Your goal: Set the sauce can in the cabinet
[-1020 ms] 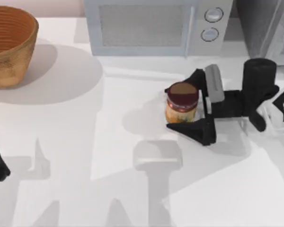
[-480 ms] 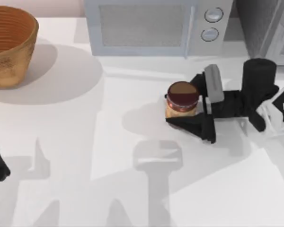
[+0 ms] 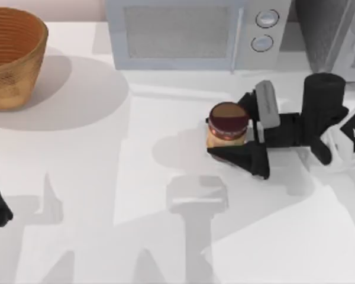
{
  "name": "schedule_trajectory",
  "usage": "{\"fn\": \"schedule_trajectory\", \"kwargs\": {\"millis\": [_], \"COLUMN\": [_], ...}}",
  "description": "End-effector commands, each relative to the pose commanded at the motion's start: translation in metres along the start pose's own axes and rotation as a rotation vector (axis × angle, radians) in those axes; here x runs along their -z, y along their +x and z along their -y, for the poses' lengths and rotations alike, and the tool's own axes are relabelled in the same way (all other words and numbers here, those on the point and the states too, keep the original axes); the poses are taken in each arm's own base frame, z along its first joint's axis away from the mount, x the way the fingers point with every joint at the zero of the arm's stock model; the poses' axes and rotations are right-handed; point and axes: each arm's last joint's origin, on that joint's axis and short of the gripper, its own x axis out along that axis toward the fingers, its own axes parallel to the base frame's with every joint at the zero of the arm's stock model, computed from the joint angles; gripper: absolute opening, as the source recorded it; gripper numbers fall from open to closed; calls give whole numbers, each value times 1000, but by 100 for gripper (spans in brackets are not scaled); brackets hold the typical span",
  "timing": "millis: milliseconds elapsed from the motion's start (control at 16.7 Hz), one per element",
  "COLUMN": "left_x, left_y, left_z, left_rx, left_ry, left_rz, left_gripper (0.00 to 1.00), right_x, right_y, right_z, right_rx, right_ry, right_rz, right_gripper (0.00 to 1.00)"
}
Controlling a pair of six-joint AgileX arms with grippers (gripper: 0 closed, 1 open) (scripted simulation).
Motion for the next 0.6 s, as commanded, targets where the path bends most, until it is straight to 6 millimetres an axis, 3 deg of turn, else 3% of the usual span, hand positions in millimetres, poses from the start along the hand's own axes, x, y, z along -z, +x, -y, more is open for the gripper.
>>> {"fn": "schedule_trajectory", "kwargs": {"millis": [360,600], "left_x": [0,0], "left_y": [0,0], "left_z": [0,0], "left_rx": [0,0], "left_ry": [0,0], "left_rz": [0,0], "left_gripper": [100,100], "right_x": [-1,-38], "right_y": [-2,-6], "right_z": [1,8], "right_rx": [4,18], "right_ry": [-1,-10], "right_rz": [0,0], "right_gripper": [0,0]}}
